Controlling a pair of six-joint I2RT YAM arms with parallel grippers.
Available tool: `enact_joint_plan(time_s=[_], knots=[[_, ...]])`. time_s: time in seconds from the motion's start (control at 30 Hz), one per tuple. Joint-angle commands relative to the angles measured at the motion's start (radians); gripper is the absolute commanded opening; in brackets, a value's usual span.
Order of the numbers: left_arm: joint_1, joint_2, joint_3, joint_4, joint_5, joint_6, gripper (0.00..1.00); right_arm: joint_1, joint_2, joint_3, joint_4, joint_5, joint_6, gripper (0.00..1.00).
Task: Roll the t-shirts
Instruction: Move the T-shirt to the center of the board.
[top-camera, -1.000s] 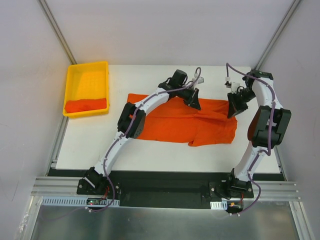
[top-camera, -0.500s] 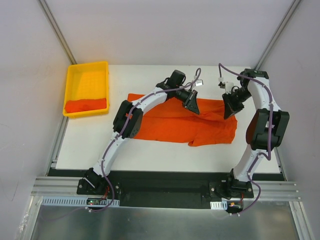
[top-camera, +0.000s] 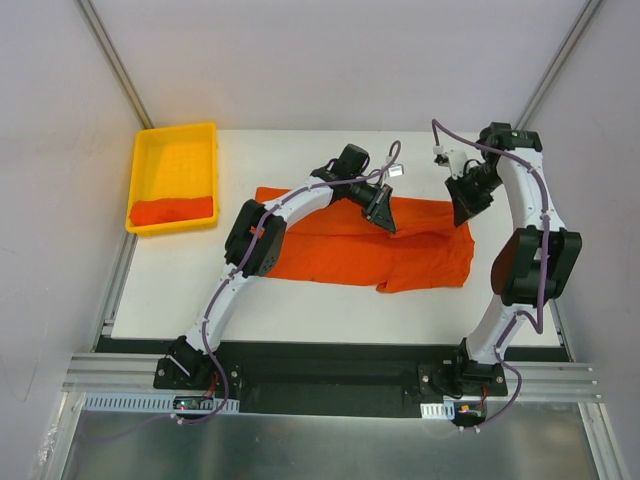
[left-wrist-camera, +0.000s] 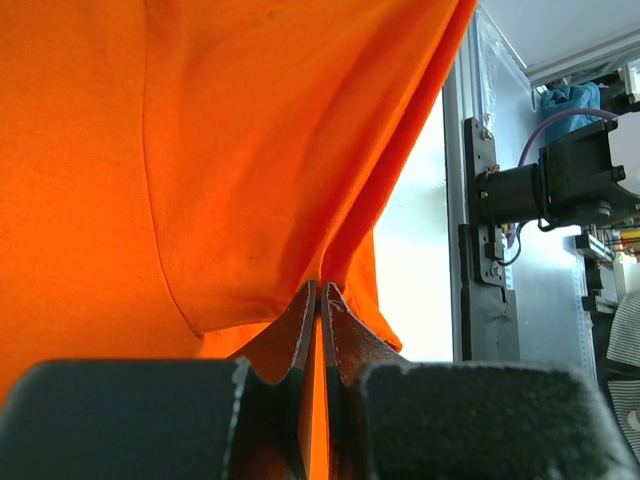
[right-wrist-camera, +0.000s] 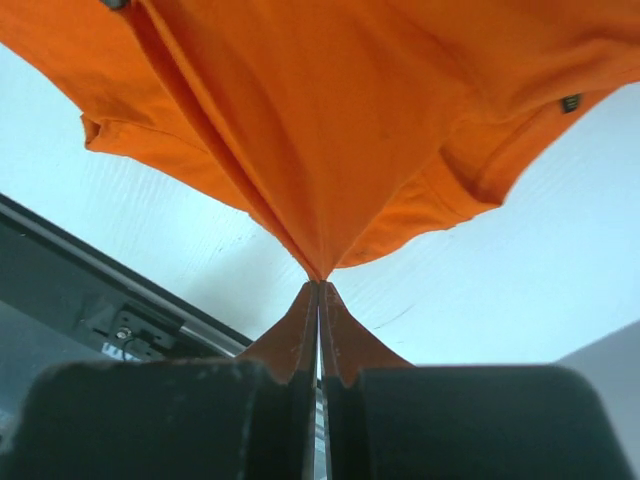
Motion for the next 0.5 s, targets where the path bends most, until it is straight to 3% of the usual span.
enact_joint_plan(time_s=[0.0, 0.47], knots=[[-0.003, -0.076, 0.005, 0.019, 0.064, 0.037, 0.0, 0.013, -0.037, 0.093, -0.193, 0.045, -0.065, 0.01], [0.015, -0.122, -0.01, 0.019, 0.113, 0.004, 0.0, 0.071, -0.063, -0.019, -0.213, 0.043, -0.043, 0.01]])
